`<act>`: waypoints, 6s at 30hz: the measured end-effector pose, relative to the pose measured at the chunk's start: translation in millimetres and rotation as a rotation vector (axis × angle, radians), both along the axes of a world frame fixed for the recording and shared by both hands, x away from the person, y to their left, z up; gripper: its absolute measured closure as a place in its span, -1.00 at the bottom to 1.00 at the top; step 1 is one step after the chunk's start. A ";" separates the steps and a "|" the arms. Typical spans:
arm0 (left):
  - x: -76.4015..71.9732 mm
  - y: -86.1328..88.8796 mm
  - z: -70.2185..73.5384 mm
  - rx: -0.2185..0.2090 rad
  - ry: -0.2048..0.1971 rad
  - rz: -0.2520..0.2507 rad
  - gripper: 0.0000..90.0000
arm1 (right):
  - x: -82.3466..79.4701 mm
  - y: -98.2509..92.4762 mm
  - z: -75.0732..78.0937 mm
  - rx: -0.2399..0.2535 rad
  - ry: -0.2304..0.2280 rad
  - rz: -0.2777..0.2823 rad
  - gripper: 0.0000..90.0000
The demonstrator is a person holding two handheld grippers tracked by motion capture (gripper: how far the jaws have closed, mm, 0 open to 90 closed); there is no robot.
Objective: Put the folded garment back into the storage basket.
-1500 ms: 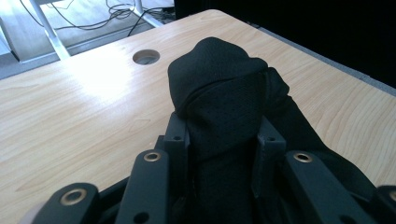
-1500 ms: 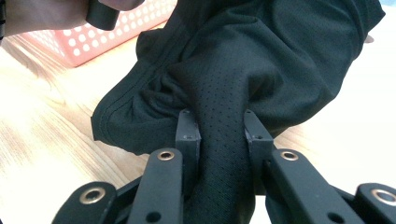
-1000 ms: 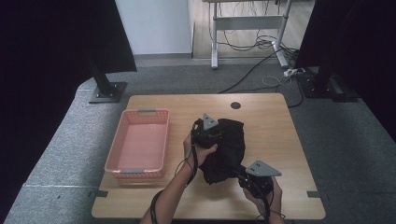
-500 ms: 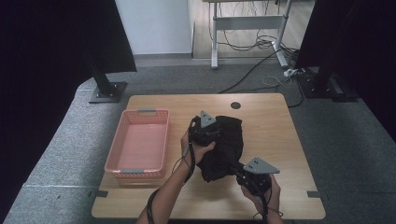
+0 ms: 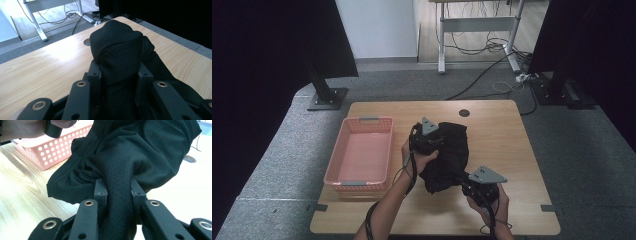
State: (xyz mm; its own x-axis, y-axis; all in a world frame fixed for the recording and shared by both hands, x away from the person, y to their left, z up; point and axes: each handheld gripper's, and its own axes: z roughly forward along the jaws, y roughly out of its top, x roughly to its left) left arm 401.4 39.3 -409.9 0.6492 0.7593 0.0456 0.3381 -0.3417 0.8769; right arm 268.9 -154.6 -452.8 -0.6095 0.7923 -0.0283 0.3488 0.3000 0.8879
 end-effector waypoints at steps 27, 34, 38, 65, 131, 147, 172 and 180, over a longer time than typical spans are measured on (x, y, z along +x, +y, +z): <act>0.7 34.2 1.9 -0.005 -0.011 0.047 0.42 | 12.3 30.9 3.0 -0.017 -0.002 0.033 0.63; 1.2 45.2 1.9 -0.004 -0.011 0.065 0.42 | 15.5 38.3 3.4 -0.021 -0.002 0.042 0.63; 1.3 52.9 4.0 -0.003 -0.015 0.077 0.42 | 18.9 45.5 3.8 -0.018 0.001 0.052 0.63; 1.5 79.8 -2.1 0.005 -0.004 0.126 0.42 | 29.5 75.8 3.1 -0.030 0.004 0.093 0.63; 0.2 162.0 6.7 0.000 -0.023 0.228 0.41 | 45.6 148.5 18.4 -0.037 -0.010 0.171 0.63; 0.5 171.8 7.9 -0.001 -0.027 0.232 0.41 | 47.7 158.8 19.4 -0.030 -0.012 0.180 0.63; 1.7 194.6 13.8 0.019 -0.040 0.253 0.41 | 53.5 183.3 22.4 -0.013 -0.015 0.195 0.63; 4.3 200.4 15.3 0.025 -0.042 0.261 0.41 | 56.1 189.6 23.9 -0.011 -0.018 0.198 0.63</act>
State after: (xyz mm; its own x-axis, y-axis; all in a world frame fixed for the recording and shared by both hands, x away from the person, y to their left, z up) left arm 405.6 239.7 -394.6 0.4290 0.8989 0.0891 0.3814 -0.2696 0.8842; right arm 325.1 34.9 -428.9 -0.7526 0.6567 -0.0485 0.2663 0.3709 0.8897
